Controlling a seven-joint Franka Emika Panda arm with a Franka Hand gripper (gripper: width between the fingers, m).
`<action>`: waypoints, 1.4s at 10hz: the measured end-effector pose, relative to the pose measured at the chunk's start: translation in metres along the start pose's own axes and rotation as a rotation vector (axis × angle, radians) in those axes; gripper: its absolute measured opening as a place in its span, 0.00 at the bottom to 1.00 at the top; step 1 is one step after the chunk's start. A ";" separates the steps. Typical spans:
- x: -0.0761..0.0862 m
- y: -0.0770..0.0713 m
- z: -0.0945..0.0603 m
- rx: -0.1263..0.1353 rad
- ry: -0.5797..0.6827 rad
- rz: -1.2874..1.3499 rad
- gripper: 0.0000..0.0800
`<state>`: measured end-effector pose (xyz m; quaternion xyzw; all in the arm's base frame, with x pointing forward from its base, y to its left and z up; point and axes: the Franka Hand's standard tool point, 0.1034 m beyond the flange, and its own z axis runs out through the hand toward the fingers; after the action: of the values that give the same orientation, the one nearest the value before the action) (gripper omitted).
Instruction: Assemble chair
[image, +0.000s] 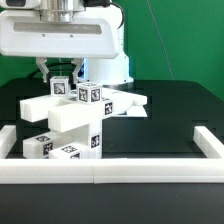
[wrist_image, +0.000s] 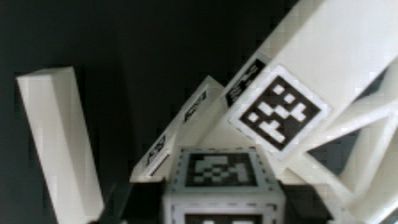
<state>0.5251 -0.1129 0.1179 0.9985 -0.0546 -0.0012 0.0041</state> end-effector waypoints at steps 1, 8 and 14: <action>0.000 0.000 0.000 0.000 0.000 0.074 0.36; 0.000 -0.002 0.000 0.003 0.000 0.512 0.36; 0.001 -0.005 0.000 0.015 -0.002 0.944 0.36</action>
Offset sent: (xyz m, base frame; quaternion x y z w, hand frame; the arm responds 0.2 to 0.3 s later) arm 0.0000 0.0000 0.0000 0.0000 0.0000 0.1938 0.9810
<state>0.5266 -0.1080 0.1175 0.8646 -0.5025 0.0004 -0.0029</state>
